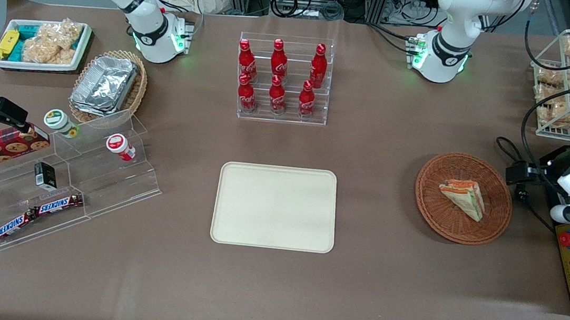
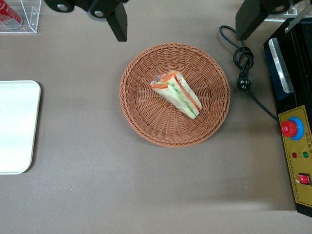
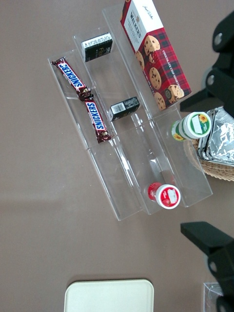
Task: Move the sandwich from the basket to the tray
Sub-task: 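Move the left gripper down over the wrapped sandwich in the wicker basket, then close the left gripper on the wrapped sandwich, then lift the sandwich and carry it with the left gripper toward the cream tray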
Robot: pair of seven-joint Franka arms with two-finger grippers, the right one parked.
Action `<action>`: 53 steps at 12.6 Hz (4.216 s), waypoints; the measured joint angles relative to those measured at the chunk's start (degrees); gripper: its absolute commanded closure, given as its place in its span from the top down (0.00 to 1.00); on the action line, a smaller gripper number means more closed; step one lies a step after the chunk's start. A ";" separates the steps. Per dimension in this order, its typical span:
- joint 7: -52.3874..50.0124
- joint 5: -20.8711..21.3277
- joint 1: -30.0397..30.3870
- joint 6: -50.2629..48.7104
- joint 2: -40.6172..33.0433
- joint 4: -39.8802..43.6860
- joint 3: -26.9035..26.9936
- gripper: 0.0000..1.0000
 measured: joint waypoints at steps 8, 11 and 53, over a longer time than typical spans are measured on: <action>-16.76 4.75 1.02 1.89 1.56 -2.61 0.38 1.00; -34.62 4.71 4.68 12.26 1.61 -12.44 0.53 1.00; -35.88 4.03 1.13 6.08 -0.06 -9.25 -7.14 0.00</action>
